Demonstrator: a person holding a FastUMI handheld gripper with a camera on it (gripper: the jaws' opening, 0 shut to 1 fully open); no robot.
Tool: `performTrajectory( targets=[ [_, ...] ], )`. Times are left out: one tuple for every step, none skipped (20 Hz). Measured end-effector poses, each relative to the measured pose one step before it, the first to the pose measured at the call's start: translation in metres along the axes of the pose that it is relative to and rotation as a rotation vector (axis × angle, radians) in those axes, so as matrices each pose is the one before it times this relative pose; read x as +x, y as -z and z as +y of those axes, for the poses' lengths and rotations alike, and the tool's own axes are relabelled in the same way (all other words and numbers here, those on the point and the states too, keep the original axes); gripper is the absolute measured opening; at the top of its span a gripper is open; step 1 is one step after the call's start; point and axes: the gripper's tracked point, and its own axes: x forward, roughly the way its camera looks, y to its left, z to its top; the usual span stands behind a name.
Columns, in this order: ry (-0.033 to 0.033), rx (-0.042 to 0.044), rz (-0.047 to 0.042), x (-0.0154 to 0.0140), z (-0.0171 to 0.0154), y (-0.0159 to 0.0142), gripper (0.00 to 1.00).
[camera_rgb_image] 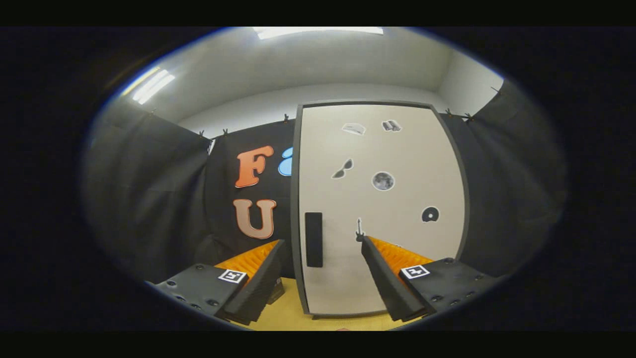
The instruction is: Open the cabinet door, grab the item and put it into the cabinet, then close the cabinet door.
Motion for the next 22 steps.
performTrajectory(
  targets=[
    [0.00533,0.00122,0.00635,0.01454,0.00079,0.00012,0.97],
    [0.00979,-0.00181,0.01592,0.01372,-0.00138,0.00302,0.96],
    [0.00151,-0.0065,0.01184,0.01466,0.00193,0.00347,0.97],
    [0.00527,-0.00645,0.01293,0.01349,0.00041,0.00429,0.97],
    [0.00994,-0.00551,0.0174,0.01321,-0.00062,0.00528,0.97],
    [0.00362,-0.00676,0.01809,0.01218,0.00104,0.0064,0.97],
    [0.01379,-0.00617,0.02171,0.01182,-0.00095,0.00784,0.97],
    [0.01373,-0.00474,0.02506,0.00942,-0.00083,0.00868,0.97],
    [0.01111,-0.00243,0.01775,0.00743,0.00057,0.00574,0.97],
    [0.0076,0.00178,0.01443,0.00617,0.0006,0.00467,0.97],
    [-0.0029,0.0043,0.00977,0.00518,0.00258,0.0041,0.97],
    [-0.01486,0.00576,0.00528,0.00462,0.00338,0.00336,0.97],
    [-0.00749,0.01132,0.00153,0.00512,0.00256,0.00194,0.95],
    [-0.00362,0.01173,0.01589,0.00283,0.00171,0.00416,0.87],
    [0.00101,0.00447,-0.01364,0.00002,0.00057,-0.00074,0.84],
    [-0.00948,-0.00336,-0.00616,-0.00072,0.00285,-0.0017,0.81],
    [0.01322,-0.00786,-0.01357,0.00021,-0.00193,-0.00187,0.81],
    [0.03697,-0.0078,0.00061,0.0045,-0.0096,0.00008,0.67],
    [-0.00055,0.00292,-0.00334,-0.0003,-0.00217,0.00156,0.57],
    [-0.00946,-0.00715,0.00132,0.00068,-0.00209,0.00072,0.49],
    [-0.01235,-0.00538,0.00939,-0.00412,0.00399,0.0027,0.4],
    [-0.01018,0.01007,0.00019,0.00127,-0.00007,0.00106,0.37]
  ],
)
